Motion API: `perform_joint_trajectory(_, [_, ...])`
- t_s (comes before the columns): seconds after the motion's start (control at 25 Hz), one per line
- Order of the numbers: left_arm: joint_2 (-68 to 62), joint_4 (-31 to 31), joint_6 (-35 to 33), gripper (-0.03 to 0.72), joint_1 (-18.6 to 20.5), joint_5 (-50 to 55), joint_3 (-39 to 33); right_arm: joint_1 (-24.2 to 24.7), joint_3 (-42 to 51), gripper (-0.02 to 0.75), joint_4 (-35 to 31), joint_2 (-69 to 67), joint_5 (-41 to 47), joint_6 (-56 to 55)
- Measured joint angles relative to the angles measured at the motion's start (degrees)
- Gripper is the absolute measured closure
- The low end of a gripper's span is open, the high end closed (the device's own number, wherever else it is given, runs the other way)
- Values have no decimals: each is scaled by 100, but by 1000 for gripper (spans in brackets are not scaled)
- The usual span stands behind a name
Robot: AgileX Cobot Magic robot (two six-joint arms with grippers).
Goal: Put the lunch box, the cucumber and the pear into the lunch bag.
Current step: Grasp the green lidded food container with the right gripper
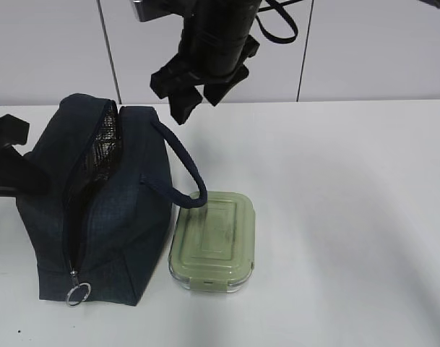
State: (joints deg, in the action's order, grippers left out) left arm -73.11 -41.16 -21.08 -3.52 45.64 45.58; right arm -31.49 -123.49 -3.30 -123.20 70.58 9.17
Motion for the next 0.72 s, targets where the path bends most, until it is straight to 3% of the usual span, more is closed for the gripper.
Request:
perform_joint_trajectory(0.12, [0,0,0,703,0,0,0,0,0,225,735,0,56,-432])
perform_joint_trajectory(0.28, [0,0,0,703,0,0,0,104,20,226,1227,78,65,-766])
perform_joint_trajectory(0.48, [0,0,0,703,0,0,0,631,242,248,1165,369,65,-831])
perform_joint_trajectory(0.72, [0,0,0,703,0,0,0,1540,1063,282,560,616,65,-842])
